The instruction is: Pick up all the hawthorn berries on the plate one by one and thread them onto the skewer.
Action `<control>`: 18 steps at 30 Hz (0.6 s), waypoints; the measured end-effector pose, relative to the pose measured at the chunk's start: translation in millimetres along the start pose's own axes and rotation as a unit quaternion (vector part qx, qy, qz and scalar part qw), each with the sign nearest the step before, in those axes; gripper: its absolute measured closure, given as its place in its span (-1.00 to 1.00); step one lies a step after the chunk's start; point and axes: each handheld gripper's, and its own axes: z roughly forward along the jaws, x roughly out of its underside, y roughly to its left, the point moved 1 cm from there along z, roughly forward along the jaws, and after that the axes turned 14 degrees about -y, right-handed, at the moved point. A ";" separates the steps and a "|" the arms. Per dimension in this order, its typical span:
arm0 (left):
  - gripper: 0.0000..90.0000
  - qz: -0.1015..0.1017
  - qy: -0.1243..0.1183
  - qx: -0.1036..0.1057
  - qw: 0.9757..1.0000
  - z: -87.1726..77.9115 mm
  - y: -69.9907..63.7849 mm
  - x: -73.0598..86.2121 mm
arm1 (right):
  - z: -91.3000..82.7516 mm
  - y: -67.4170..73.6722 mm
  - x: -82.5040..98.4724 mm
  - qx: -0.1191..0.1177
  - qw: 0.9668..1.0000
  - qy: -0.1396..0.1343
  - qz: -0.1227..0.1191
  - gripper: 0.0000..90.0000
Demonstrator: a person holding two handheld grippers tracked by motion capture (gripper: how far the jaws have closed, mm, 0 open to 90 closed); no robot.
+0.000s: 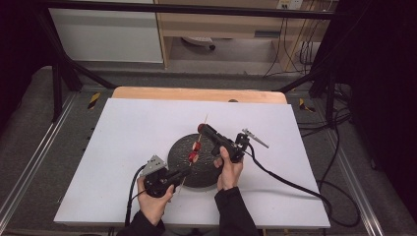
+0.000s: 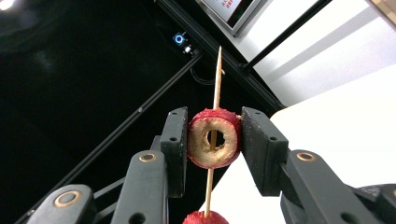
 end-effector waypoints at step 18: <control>0.98 0.003 0.020 0.005 1.000 5.1 5.9 3.5 | -9.0 -3.3 8.0 0.017 0.999 0.036 -0.015 0.40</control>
